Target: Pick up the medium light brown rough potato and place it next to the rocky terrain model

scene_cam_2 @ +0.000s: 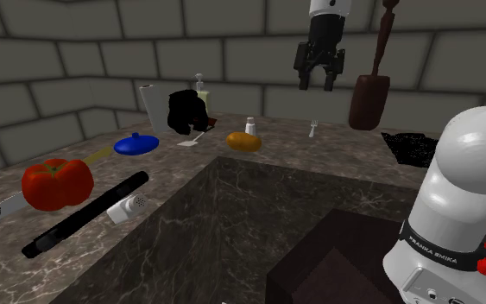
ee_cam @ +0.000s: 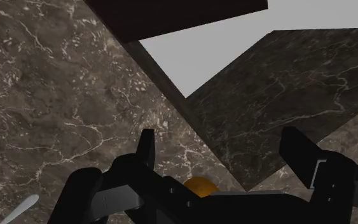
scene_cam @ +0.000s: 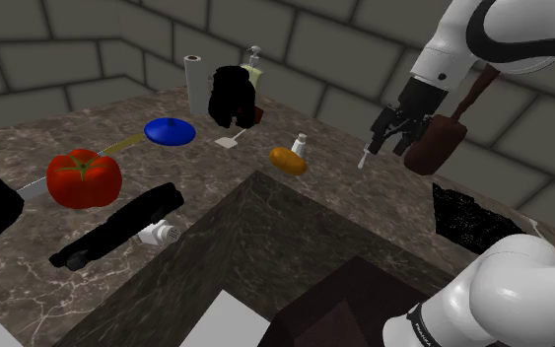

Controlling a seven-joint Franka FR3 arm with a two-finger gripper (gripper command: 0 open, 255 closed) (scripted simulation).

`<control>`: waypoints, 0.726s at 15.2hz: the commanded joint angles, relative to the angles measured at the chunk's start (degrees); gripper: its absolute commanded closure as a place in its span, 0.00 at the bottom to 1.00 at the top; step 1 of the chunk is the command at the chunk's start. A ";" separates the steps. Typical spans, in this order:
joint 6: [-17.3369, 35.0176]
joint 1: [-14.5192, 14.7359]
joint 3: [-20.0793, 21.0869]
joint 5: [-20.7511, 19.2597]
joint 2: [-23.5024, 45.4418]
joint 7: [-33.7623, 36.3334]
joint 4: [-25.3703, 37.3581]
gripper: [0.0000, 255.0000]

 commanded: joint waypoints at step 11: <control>16.21 5.17 -14.50 5.93 19.01 -26.45 2.13 0.00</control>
